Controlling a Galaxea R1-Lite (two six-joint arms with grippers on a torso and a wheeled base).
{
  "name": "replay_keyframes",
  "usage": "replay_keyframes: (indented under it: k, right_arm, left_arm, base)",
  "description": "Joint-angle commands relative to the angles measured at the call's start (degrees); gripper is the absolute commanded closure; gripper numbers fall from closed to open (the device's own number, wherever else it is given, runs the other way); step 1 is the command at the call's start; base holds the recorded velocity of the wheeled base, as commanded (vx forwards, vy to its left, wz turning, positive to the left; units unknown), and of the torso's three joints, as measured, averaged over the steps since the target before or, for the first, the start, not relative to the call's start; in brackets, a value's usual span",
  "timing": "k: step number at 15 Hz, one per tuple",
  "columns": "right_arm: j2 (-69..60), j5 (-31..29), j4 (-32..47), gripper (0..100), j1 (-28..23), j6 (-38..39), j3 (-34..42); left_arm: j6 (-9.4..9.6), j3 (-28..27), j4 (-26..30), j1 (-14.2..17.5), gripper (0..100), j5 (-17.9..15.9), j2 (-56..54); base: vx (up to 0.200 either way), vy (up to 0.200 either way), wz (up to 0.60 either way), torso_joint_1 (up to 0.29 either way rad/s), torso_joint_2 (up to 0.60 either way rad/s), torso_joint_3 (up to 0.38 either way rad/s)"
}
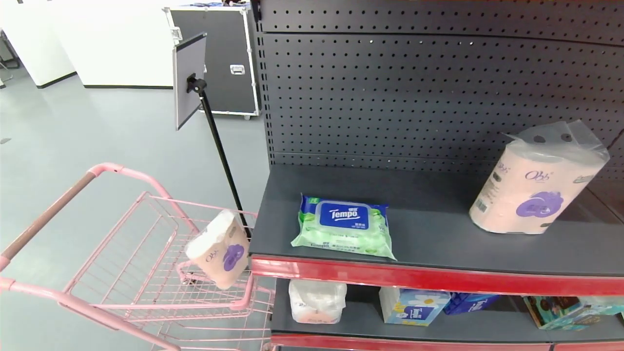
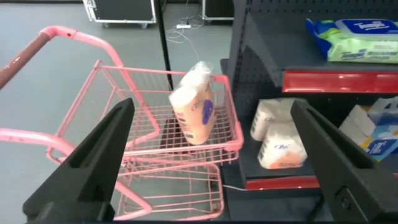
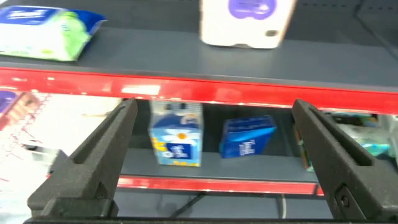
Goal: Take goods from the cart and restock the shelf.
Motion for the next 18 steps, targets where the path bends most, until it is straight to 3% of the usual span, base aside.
replay_keyframes:
  k: [1, 15, 18]
  right_arm:
    - [0.0, 0.1, 0.0, 0, 0.0, -0.1, 0.0]
    - [0.1, 0.0, 0.0, 0, 0.0, -0.1, 0.0]
    - [0.1, 0.0, 0.0, 0, 0.0, -0.1, 0.0]
  left_arm:
    - [0.02, 0.0, 0.0, 0.0, 0, -0.1, 0.0]
    - [0.11, 0.0, 0.0, 0.0, 0, -0.1, 0.0]
    - [0.11, 0.0, 0.0, 0.0, 0, 0.0, 0.0]
  base:
    - [0.0, 0.2, 0.0, 0.002, 0.0, 0.002]
    - [0.0, 0.2, 0.0, 0.001, 0.0, 0.003]
    - [0.0, 0.0, 0.0, 0.0, 0.0, 0.0]
